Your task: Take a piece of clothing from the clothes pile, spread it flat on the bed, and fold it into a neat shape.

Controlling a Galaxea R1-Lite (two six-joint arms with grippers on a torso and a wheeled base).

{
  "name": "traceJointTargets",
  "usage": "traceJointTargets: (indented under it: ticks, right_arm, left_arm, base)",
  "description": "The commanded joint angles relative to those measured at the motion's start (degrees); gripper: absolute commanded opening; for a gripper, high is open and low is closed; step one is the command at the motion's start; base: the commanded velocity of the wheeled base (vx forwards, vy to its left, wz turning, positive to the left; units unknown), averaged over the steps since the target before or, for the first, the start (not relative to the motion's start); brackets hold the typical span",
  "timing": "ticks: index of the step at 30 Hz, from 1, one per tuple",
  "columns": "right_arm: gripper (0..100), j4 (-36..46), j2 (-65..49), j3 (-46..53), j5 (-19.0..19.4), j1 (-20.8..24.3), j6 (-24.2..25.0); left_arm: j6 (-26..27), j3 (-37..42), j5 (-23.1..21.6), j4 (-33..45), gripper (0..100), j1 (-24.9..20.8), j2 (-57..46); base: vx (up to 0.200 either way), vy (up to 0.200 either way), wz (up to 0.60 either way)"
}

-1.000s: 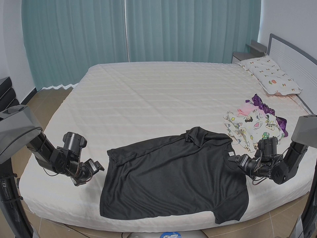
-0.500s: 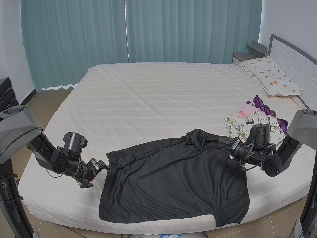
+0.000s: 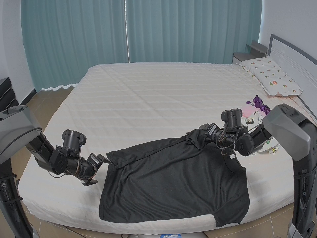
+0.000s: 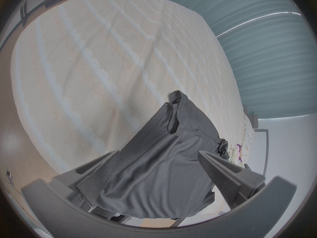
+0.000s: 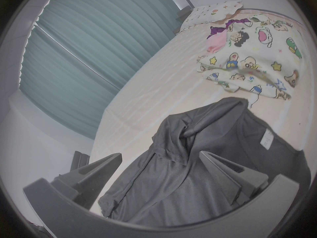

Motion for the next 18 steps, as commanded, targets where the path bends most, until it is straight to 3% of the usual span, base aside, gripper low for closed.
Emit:
traceJointTargets:
  ticks: [1, 18]
  right_arm:
    - [100, 4.2, 6.0, -7.4, -0.9, 1.2, -0.2]
    - [100, 12.3, 12.3, -20.4, -1.1, 0.9, -0.1]
  left_arm:
    - [-0.7, 0.5, -0.1, -0.8, 100, 0.0, -0.1]
    - [-0.7, 0.4, -0.2, -0.8, 100, 0.1, 0.0]
  base:
    - [0.0, 0.0, 0.0]
    - [0.0, 0.0, 0.0]
